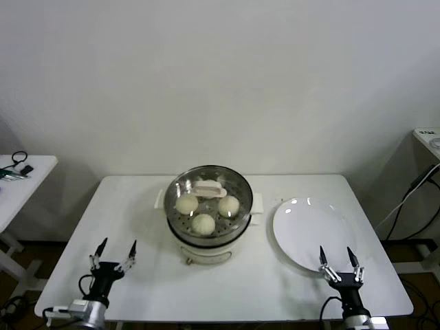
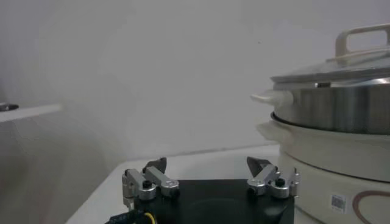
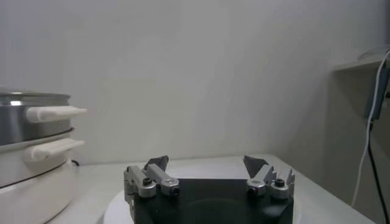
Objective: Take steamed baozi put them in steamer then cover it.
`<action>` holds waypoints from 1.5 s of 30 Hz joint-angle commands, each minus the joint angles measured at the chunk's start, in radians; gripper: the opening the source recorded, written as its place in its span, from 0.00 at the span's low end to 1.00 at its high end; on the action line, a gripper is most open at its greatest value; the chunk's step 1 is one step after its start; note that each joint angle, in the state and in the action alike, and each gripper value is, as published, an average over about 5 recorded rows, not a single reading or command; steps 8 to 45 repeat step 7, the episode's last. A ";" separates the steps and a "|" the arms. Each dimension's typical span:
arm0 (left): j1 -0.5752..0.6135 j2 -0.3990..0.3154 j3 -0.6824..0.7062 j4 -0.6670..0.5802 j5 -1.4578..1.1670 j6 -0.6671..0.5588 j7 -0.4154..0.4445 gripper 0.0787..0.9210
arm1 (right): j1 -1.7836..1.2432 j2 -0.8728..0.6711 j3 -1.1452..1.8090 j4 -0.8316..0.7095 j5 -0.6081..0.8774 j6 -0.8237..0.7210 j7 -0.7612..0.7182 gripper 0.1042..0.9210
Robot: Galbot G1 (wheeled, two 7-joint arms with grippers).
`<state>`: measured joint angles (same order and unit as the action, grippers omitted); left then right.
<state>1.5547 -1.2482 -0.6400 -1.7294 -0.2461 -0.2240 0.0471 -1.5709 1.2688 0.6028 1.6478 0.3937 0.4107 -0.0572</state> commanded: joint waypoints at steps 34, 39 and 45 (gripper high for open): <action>0.024 -0.019 0.008 0.017 -0.036 -0.039 0.009 0.88 | 0.000 -0.005 -0.006 -0.005 0.004 -0.005 -0.004 0.88; 0.024 -0.019 0.008 0.017 -0.036 -0.039 0.009 0.88 | 0.000 -0.005 -0.006 -0.005 0.004 -0.005 -0.004 0.88; 0.024 -0.019 0.008 0.017 -0.036 -0.039 0.009 0.88 | 0.000 -0.005 -0.006 -0.005 0.004 -0.005 -0.004 0.88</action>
